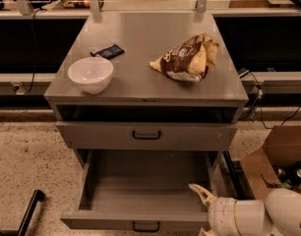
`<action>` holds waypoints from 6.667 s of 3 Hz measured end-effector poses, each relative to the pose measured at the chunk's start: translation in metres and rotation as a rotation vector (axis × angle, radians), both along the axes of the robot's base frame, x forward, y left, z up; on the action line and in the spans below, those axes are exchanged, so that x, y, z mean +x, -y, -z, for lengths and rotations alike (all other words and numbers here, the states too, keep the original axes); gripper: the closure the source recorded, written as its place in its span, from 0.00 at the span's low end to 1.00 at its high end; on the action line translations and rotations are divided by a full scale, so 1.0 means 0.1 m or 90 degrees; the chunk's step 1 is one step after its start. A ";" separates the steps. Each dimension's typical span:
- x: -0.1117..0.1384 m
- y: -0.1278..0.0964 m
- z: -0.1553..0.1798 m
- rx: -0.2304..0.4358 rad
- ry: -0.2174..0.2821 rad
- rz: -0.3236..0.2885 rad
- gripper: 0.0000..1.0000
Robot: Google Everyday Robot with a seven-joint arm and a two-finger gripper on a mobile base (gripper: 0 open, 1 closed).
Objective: Close middle drawer
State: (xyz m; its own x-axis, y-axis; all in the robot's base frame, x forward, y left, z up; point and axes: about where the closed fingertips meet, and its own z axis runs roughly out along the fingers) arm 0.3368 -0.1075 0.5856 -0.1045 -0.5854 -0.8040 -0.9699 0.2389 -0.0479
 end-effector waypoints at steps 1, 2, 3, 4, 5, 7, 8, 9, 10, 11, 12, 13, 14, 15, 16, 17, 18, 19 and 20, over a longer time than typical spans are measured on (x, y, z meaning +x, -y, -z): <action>0.00 0.00 0.00 0.002 -0.002 0.001 0.00; 0.01 0.05 0.22 0.004 0.011 0.011 0.00; -0.01 0.16 0.61 0.006 0.047 0.015 0.18; -0.05 0.21 0.88 0.007 0.087 -0.003 0.41; -0.08 0.20 1.07 0.008 0.114 -0.023 0.65; -0.08 0.13 1.15 0.009 0.097 -0.024 1.00; 0.02 0.12 1.59 0.017 0.080 0.013 1.00; 0.00 0.00 2.06 0.044 0.077 0.036 1.00; -0.03 -0.06 2.30 0.048 0.078 0.043 1.00; 0.00 -0.13 2.42 0.049 0.083 0.056 1.00; 0.15 -0.13 2.47 0.051 0.107 0.082 1.00; 0.55 -0.01 2.32 0.038 0.166 0.109 1.00; 0.81 0.07 2.19 0.030 0.202 0.123 1.00; 1.19 0.09 2.11 0.033 0.224 0.129 1.00; 1.22 0.10 2.11 0.034 0.226 0.130 1.00; 1.79 0.16 2.05 0.042 0.255 0.148 1.00; 1.87 0.17 2.04 0.042 0.260 0.150 1.00; 2.22 0.14 1.98 0.043 0.272 0.147 1.00; 2.51 0.11 1.93 0.043 0.283 0.140 1.00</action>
Offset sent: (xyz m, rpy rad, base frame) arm 0.0033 -0.0174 -0.0582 0.0096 -0.0549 -0.0506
